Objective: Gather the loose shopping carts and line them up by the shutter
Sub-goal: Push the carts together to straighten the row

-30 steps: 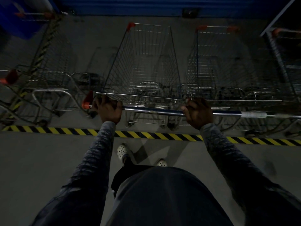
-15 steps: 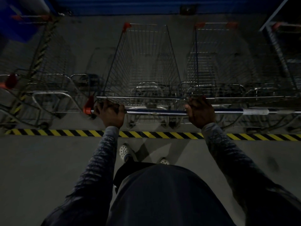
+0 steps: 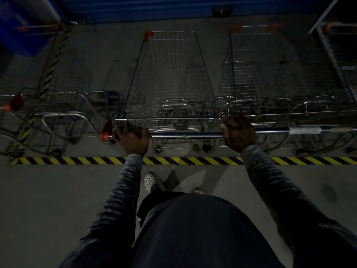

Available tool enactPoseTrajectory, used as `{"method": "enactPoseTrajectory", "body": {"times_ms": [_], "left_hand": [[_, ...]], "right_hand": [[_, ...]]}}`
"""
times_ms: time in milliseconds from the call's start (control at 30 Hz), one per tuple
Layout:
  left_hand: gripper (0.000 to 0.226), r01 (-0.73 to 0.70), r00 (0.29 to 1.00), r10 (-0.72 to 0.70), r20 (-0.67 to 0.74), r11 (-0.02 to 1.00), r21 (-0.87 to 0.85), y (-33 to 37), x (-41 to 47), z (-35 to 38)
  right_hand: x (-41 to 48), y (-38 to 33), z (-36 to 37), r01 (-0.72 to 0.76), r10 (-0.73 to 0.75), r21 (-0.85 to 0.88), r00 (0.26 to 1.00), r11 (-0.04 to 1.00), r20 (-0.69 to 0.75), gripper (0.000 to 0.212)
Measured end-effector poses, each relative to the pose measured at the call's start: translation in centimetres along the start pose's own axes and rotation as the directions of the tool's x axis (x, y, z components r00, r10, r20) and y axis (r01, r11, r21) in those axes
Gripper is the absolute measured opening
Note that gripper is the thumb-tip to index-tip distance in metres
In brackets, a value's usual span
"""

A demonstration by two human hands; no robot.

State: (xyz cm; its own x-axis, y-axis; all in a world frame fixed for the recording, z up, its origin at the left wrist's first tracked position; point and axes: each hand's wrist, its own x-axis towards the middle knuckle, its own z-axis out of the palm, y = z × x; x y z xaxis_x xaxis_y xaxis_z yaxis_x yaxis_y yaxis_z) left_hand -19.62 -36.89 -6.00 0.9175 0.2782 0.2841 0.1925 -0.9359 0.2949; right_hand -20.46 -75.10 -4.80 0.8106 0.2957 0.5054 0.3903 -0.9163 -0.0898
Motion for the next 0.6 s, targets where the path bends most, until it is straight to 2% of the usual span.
{"method": "enactPoseTrajectory", "body": {"times_ms": [367,600], "left_hand": [[0.049,0.009,0.999,-0.011,0.045,0.999,0.047,-0.53,0.08,0.57],[0.044,0.004,1.000,-0.004,-0.016,1.000,0.012,0.04,-0.15,0.19]], "right_hand": [[-0.06,0.18,0.27,0.020,-0.020,0.023,0.999,1.000,-0.038,0.025],[-0.13,0.30,0.36,0.014,-0.013,0.041,0.999,0.999,-0.034,0.024]]}}
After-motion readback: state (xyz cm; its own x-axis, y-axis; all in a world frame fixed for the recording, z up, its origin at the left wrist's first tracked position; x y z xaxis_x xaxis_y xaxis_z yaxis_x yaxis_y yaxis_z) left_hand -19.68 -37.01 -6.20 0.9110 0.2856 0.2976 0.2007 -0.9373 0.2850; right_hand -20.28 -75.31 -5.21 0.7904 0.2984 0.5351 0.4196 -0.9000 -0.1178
